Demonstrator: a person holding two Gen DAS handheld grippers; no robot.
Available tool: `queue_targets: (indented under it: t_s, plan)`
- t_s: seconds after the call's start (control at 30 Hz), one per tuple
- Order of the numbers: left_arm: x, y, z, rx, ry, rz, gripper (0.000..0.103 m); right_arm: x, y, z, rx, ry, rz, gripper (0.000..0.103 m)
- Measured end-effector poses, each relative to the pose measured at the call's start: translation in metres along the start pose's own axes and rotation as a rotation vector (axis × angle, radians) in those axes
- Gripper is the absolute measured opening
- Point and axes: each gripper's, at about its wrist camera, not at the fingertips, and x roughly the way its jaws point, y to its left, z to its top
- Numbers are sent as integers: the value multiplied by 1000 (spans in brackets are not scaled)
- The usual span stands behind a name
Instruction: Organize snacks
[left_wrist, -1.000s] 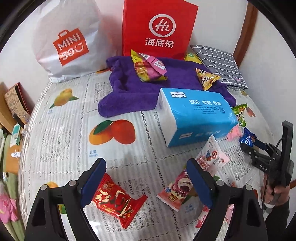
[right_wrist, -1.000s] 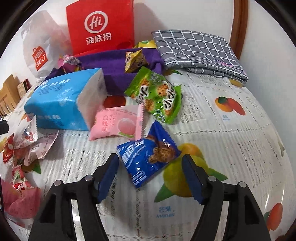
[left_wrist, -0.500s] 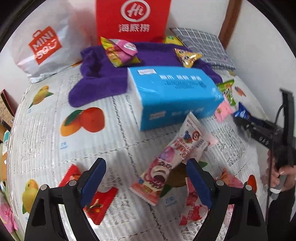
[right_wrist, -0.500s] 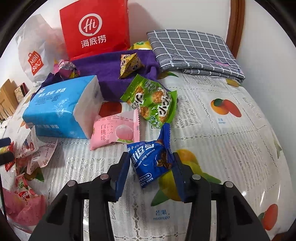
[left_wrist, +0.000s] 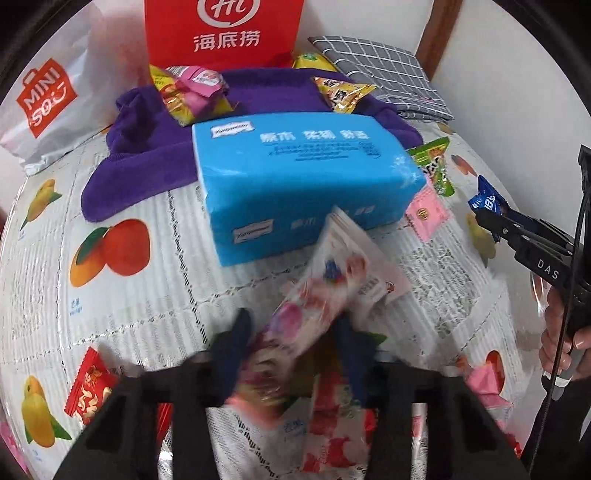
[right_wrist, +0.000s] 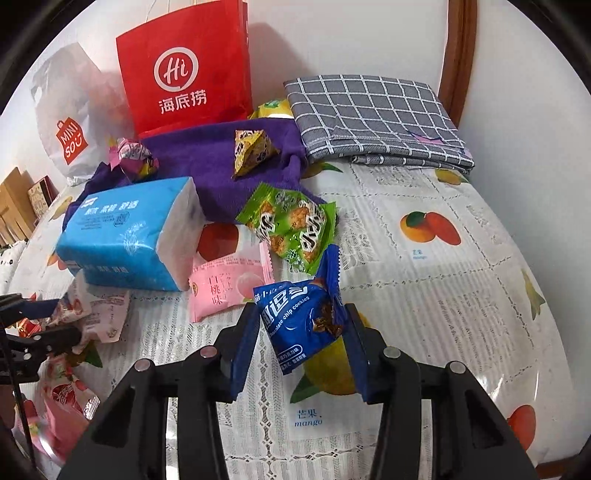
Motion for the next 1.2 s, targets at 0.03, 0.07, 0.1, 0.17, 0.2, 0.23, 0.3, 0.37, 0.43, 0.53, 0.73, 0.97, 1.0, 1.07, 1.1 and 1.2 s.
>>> queue_targets:
  t_s: [0.03, 0.07, 0.1, 0.17, 0.2, 0.23, 0.3, 0.37, 0.43, 0.53, 0.73, 0.97, 1.0, 1.07, 1.1, 1.2]
  plan:
    - [-1, 0, 1, 1, -2, -2, 29, -1, 0, 1, -2, -1, 0, 45]
    - [-3, -1, 2, 0, -7, -2, 28, -3, 0, 1, -3, -2, 0, 45]
    - [-6, -1, 3, -1, -12, -1, 26, -4, 0, 2, -3, -3, -1, 45]
    - [-12, 0, 4, -6, -25, -6, 25, -8, 0, 3, 0, -7, 1, 45]
    - [-16, 0, 4, -11, -33, -7, 24, -11, 0, 4, 3, -10, 1, 45]
    - [-21, 0, 4, -16, -43, -7, 24, -13, 0, 4, 6, -12, 0, 45]
    - [-29, 1, 4, -24, -61, -8, 24, -18, 1, 7, 8, -23, 3, 45]
    - [-38, 3, 5, -34, -76, -9, 24, -24, 3, 10, 6, -32, 1, 45]
    - [-50, 4, 6, -44, -99, -6, 24, -32, 5, 15, 5, -46, -2, 45]
    - [-66, 9, 7, -60, -130, -2, 24, -45, 8, 23, 8, -67, -3, 45]
    - [-94, 11, 13, -79, -183, 5, 24, -67, 19, 41, -5, -109, -8, 45]
    - [-116, 15, 32, -105, -233, 26, 24, -82, 29, 62, -13, -144, 10, 45]
    - [-118, 16, 34, -110, -239, 28, 24, -84, 31, 65, -19, -149, 11, 45]
    - [-124, 19, 39, -119, -257, 37, 24, -86, 34, 72, -28, -157, 13, 45]
    - [-126, 20, 42, -124, -267, 44, 24, -87, 35, 77, -33, -163, 15, 45]
    - [-132, 23, 51, -135, -288, 67, 24, -88, 38, 87, -43, -172, 17, 45]
